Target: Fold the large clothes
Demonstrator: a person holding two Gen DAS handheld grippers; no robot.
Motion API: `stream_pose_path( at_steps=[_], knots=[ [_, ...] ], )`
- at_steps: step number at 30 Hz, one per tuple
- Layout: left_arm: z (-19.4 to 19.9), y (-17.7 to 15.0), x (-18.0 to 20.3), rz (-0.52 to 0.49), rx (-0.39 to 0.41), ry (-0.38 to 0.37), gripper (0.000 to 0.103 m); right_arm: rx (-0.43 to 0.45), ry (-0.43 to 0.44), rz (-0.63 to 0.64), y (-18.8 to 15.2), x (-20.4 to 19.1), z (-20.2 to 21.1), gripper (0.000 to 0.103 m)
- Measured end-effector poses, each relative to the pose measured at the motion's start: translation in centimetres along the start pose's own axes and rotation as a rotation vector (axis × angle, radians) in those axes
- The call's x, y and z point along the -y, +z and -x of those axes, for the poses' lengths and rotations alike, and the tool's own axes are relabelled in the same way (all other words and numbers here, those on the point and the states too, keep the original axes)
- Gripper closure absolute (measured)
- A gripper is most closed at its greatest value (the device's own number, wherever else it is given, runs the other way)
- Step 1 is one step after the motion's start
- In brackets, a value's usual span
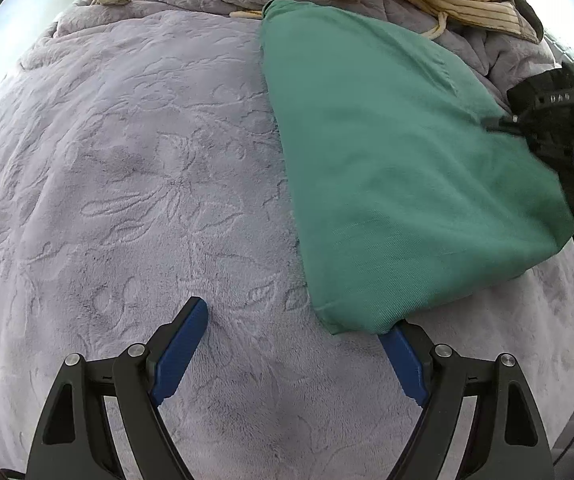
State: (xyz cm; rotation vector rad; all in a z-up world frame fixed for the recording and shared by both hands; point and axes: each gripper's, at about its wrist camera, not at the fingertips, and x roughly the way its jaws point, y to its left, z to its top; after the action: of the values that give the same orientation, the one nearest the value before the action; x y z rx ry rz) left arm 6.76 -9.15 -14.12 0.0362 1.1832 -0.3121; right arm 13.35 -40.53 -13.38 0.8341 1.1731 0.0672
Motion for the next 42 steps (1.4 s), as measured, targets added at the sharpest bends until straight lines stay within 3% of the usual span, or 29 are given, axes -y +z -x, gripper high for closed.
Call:
stream_pose_path(
  at_steps=[4, 6, 8, 11, 14, 18, 21, 23, 26, 29, 33, 35, 38, 42],
  knots=[
    [-0.6, 0.2, 0.5, -0.017, -0.007, -0.007, 0.017, -0.031, -0.044, 0.03, 1.2, 1.9, -2.5, 0.099],
    [-0.9, 0.3, 0.7, -0.026, -0.008, -0.011, 0.017, -0.041, 0.015, -0.049, 1.3, 3.8, -3.2, 0.099],
    [-0.9, 0.3, 0.6, -0.029, -0.014, -0.008, 0.017, -0.026, 0.065, -0.128, 1.1, 4.8, -2.6, 0.099],
    [0.0, -0.3, 0.1, -0.068, -0.038, -0.003, 0.017, -0.001, 0.022, -0.162, 0.3, 5.0, -0.3, 0.098],
    [1.9, -1.4, -0.9, -0.125, -0.054, 0.015, 0.017, 0.037, -0.015, -0.122, -1.0, 4.2, 3.0, 0.096],
    [4.5, -0.8, -2.6, -0.107, -0.027, 0.04, 0.017, 0.043, 0.038, 0.004, -3.7, 1.1, 6.5, 0.094],
    [5.1, 1.3, -2.8, -0.048, 0.024, 0.021, 0.017, -0.012, 0.052, 0.09, -5.4, -1.5, 5.5, 0.094],
    [4.5, 2.7, -1.9, -0.029, 0.046, -0.002, 0.017, -0.041, 0.016, 0.118, -5.9, -2.2, 3.8, 0.094],
    [3.2, 4.2, 0.0, -0.038, 0.069, -0.015, 0.017, -0.03, -0.036, 0.051, -5.6, 0.1, 2.8, 0.094],
    [1.2, 4.4, 1.4, -0.064, 0.043, -0.001, 0.017, -0.021, -0.037, -0.077, -5.4, 4.1, 2.1, 0.1],
    [0.2, 3.5, 0.2, -0.009, 0.013, -0.044, 0.011, -0.039, 0.03, -0.213, -6.1, 7.6, 1.1, 0.103],
    [0.6, 3.4, -0.3, 0.008, 0.002, -0.034, 0.011, -0.027, 0.036, -0.23, -6.5, 7.6, 1.6, 0.103],
    [1.3, 3.1, -0.6, -0.024, -0.005, 0.027, 0.011, -0.004, -0.014, -0.154, -7.4, 5.5, 2.4, 0.101],
    [2.0, 2.9, -0.6, -0.053, -0.045, 0.053, 0.012, 0.041, -0.073, -0.143, -8.4, 3.6, 2.8, 0.1]
  ],
)
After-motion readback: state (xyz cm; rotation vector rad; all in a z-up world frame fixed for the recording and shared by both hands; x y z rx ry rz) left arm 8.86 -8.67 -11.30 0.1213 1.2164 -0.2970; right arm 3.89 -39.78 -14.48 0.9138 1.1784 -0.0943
